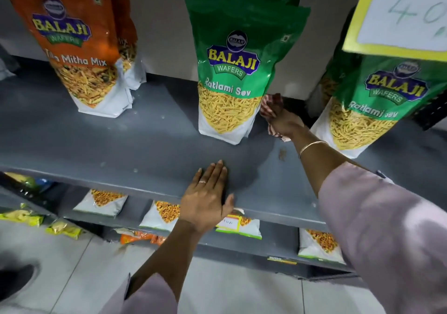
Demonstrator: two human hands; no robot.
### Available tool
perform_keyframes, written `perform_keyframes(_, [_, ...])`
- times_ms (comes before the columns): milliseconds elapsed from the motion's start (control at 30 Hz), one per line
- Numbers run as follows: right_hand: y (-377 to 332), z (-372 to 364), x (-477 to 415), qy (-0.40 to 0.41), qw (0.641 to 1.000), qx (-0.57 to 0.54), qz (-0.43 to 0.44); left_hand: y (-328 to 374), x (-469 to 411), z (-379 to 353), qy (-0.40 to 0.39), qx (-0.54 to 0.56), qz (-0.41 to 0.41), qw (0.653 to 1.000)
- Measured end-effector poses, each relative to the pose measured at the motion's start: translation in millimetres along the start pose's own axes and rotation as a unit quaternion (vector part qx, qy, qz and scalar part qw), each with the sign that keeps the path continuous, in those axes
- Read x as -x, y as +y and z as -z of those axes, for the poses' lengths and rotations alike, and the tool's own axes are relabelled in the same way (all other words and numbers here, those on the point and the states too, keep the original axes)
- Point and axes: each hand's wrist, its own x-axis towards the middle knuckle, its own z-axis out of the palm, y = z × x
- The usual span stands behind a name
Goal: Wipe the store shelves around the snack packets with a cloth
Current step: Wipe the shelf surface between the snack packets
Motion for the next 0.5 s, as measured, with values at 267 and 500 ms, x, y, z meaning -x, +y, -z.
perform_keyframes(267, [38.1,-45.8,74.3,0.021,0.982,0.098,0.159,8.2,4.4,14.7,-0.069,-0.028,0.009,0.997])
perform_keyframes(500, [69.7,-19.7,195.7,-0.147,0.976,0.064,0.149,9.1,5.6,10.5,-0.05,-0.02,0.003,0.999])
